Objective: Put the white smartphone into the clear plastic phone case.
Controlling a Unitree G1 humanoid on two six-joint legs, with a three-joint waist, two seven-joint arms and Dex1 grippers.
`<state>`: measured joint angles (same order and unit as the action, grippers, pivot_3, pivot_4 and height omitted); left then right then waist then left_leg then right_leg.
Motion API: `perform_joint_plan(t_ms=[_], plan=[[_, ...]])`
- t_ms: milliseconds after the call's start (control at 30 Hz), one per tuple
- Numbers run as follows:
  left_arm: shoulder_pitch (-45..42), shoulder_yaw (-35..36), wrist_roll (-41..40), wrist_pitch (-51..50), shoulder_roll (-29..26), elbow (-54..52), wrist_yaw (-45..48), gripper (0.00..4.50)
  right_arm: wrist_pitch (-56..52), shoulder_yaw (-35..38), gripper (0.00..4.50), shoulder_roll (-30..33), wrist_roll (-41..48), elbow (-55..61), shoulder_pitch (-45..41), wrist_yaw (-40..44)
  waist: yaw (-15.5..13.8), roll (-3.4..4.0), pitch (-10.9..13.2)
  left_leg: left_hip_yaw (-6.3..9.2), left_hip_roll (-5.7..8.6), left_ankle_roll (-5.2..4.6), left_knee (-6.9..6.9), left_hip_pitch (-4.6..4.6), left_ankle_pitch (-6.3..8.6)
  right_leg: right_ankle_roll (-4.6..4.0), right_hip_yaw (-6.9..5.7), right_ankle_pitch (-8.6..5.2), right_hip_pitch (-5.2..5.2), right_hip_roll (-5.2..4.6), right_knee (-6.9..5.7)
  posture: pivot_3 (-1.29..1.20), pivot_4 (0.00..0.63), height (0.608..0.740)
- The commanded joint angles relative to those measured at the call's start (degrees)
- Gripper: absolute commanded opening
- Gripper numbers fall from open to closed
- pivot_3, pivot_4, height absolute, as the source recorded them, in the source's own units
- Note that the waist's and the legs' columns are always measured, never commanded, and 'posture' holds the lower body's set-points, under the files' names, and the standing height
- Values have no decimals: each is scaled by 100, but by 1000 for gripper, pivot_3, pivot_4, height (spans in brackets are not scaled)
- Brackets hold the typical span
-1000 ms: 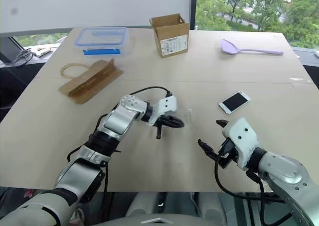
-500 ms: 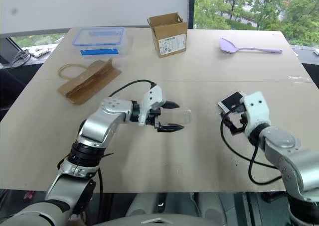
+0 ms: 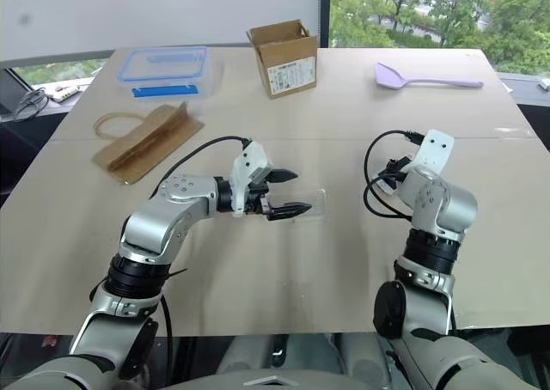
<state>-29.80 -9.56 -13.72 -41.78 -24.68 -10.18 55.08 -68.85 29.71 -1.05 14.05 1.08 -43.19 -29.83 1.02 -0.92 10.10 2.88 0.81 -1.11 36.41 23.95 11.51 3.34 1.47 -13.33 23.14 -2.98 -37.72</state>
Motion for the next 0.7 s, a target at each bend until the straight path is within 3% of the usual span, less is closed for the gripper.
perform_joint_plan(t_ms=[33, 300, 500, 700], plan=[[-162, -56, -102, 195, 28, 23, -41, 4415, 51, 281, 4500, -101, -285, -482, -397, -533, 16, 0, 0, 0, 0, 0, 0, -1, 0, 0, 0, 0, 0, 1, -2, 0, 150, 740], [-186, -148, -134, 335, 104, 186, -96, 4415, 585, 739, 4500, -315, -137, -2036, -1199, -814, 146, -3, -3, -4, -1, -1, -1, -10, 0, -1, 6, 0, -3, 6, -5, 0, 150, 740], [-116, -128, -156, 344, 92, 179, -167, 4415, 683, 935, 4500, -333, -37, -2521, -1439, -1033, 192, -7, -6, -8, -3, -1, -1, -18, 0, -2, 12, 0, -3, 16, -9, 0, 150, 740], [34, -124, -229, 312, 111, 109, -331, 4415, 888, 539, 4500, -447, -290, -3483, -1570, -1233, 298, -13, -11, -10, -5, -1, -1, -20, 0, -2, 16, 0, -4, 17, -9, 0, 150, 740]])
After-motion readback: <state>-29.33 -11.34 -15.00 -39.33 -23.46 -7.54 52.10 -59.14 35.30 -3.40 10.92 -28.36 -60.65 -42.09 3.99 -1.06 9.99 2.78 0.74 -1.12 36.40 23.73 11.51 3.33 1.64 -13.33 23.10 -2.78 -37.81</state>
